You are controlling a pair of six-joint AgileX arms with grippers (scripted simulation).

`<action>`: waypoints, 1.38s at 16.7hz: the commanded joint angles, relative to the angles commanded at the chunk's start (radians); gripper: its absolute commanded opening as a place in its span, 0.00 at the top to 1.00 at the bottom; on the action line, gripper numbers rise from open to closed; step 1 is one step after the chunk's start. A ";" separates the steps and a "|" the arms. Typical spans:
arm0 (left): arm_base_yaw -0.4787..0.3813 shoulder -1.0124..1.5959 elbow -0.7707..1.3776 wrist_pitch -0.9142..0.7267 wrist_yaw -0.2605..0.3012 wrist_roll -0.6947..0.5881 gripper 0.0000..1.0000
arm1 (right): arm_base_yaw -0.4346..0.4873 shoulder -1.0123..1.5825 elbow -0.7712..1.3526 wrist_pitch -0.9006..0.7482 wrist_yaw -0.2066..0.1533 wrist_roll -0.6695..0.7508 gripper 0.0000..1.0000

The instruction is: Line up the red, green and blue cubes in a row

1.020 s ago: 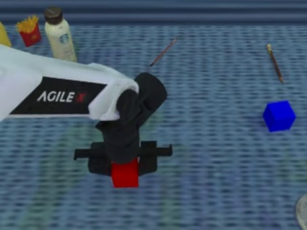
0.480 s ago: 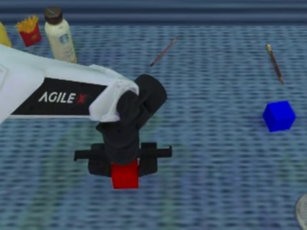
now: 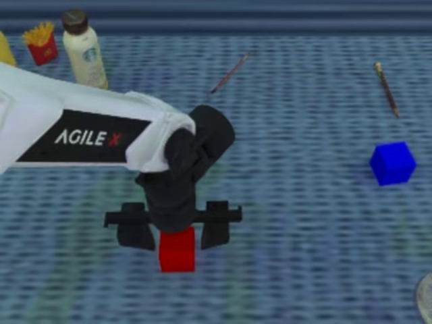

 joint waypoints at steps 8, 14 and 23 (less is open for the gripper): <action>0.000 0.000 0.000 0.000 0.000 0.000 0.00 | 0.000 0.000 0.000 0.000 0.000 0.000 0.00; 0.006 -0.048 0.062 -0.112 0.000 -0.004 0.00 | 0.000 0.000 0.000 0.000 0.000 0.000 0.00; 0.011 -0.116 0.136 -0.255 -0.001 -0.006 0.00 | 0.000 0.000 0.000 0.000 0.000 0.000 0.00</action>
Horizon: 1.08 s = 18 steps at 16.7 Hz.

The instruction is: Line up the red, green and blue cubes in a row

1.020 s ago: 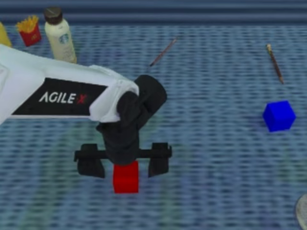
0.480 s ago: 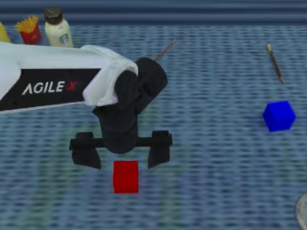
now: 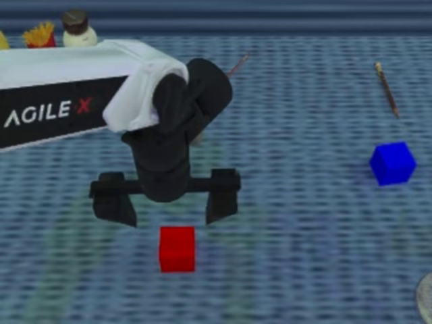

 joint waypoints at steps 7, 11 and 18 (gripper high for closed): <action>0.026 0.090 0.116 -0.043 0.001 0.219 0.00 | 0.000 0.000 0.000 0.000 0.000 0.000 0.00; 0.073 0.192 0.249 -0.093 0.006 0.537 0.00 | 0.000 0.000 0.000 0.000 0.000 0.000 0.00; 0.172 0.368 0.487 -0.181 0.016 1.225 0.00 | 0.000 0.000 0.000 0.000 0.000 0.000 0.00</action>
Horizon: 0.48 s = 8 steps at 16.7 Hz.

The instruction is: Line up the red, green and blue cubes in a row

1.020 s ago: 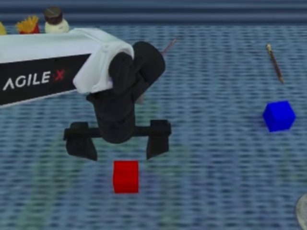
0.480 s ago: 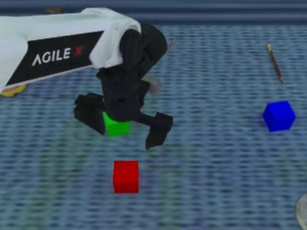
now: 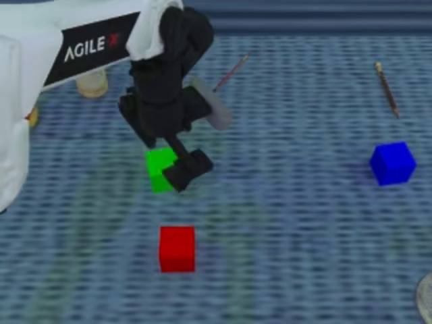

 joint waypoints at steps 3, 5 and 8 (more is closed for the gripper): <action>0.038 0.041 0.076 -0.017 0.001 0.202 0.00 | 0.000 0.000 0.000 0.000 0.000 0.000 0.00; 0.056 0.054 0.108 -0.021 0.001 0.283 0.00 | 0.000 0.000 0.000 0.000 0.000 0.000 0.00; 0.066 0.059 0.126 -0.022 0.001 0.325 0.00 | 0.000 0.000 0.000 0.000 0.000 0.000 0.00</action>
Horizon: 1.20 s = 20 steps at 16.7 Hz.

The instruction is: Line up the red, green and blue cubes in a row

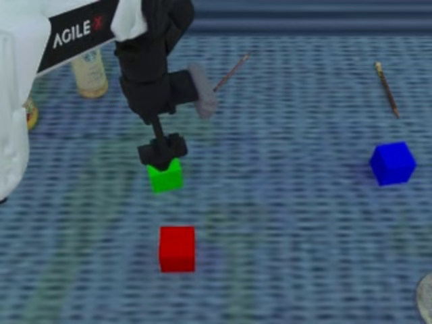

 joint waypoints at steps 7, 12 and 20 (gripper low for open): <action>-0.003 0.011 -0.033 0.041 0.000 -0.003 0.00 | 0.000 0.000 0.000 0.000 0.000 0.000 0.00; 0.000 0.084 -0.147 0.239 0.001 0.000 0.00 | 0.000 0.000 0.000 0.000 0.000 0.000 0.00; 0.001 0.108 -0.180 0.287 0.001 0.002 0.15 | 0.000 0.000 0.000 0.000 0.000 0.000 0.00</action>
